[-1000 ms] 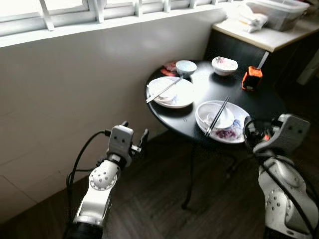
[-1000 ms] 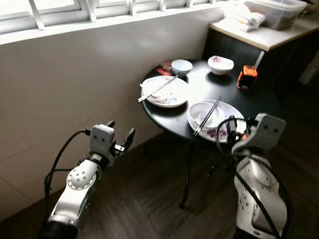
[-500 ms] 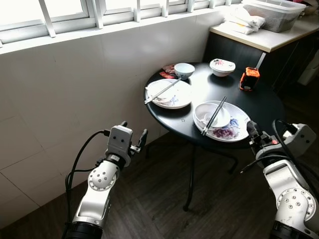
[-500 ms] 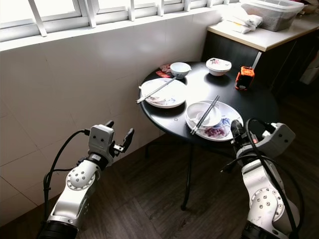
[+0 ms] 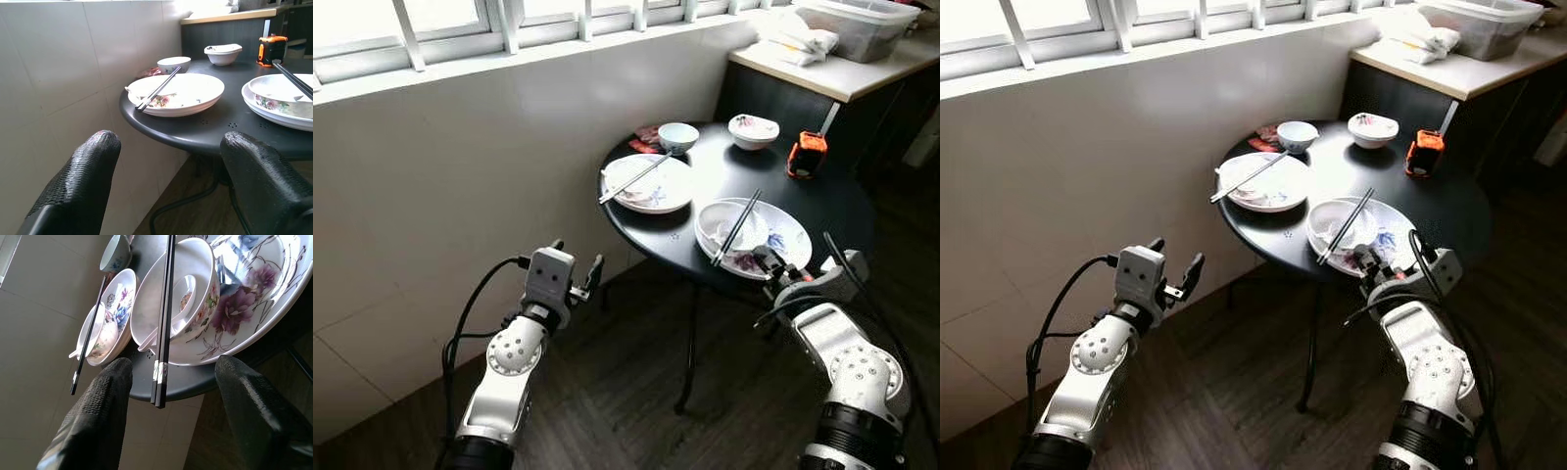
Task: Kitchen organization
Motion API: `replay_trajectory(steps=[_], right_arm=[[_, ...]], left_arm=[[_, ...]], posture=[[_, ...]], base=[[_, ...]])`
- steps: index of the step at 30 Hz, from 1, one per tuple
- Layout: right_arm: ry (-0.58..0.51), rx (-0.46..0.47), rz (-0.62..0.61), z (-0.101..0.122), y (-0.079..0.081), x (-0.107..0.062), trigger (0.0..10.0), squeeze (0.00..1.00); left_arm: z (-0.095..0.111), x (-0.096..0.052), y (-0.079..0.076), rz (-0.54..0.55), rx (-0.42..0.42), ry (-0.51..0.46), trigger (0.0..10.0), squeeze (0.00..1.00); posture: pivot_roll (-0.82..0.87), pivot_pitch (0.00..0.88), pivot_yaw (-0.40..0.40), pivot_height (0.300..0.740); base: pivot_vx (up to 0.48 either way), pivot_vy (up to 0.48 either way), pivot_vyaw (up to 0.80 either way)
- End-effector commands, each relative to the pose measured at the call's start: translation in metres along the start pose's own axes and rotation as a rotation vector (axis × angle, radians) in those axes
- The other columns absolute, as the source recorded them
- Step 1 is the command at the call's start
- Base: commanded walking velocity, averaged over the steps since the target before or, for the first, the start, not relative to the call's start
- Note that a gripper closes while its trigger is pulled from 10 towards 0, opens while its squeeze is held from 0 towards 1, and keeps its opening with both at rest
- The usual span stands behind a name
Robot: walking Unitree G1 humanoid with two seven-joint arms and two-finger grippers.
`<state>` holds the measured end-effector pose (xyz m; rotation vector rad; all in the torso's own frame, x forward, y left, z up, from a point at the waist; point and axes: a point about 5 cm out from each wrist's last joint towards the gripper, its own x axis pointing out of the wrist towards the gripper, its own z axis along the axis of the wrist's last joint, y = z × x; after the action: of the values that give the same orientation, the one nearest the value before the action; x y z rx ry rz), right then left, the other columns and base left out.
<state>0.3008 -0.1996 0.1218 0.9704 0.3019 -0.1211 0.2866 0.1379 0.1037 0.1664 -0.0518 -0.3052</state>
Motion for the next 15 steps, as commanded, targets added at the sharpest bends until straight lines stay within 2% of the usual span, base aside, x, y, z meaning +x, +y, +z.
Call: replay_trajectory(steps=[1,6,10,15], right_arm=[[0.002,0.009,-0.012,0.003,0.0,0.003,10.0,0.0],[0.045,0.015,-0.032,0.001,-0.001,0.012,10.0,0.0],[0.067,0.067,-0.05,0.001,-0.002,0.021,10.0,0.0],[0.078,0.085,-0.058,0.001,-0.004,0.028,10.0,0.0]], left_arm=[[0.002,0.0,-0.001,0.0,0.012,-0.009,10.0,0.0],[0.002,0.001,-0.002,-0.003,0.01,-0.007,10.0,0.0],[0.002,0.001,-0.002,-0.005,0.009,-0.005,10.0,0.0],[0.002,0.001,-0.002,-0.004,0.009,-0.005,10.0,0.0]], posture=[[-0.09,0.0,-0.073,0.74],[-0.09,0.0,-0.071,0.74],[-0.08,0.0,-0.072,0.74],[-0.08,0.0,-0.074,0.74]], base=[[0.0,0.0,0.0],[0.0,0.0,0.0],[0.0,0.0,0.0],[0.0,0.0,0.0]])
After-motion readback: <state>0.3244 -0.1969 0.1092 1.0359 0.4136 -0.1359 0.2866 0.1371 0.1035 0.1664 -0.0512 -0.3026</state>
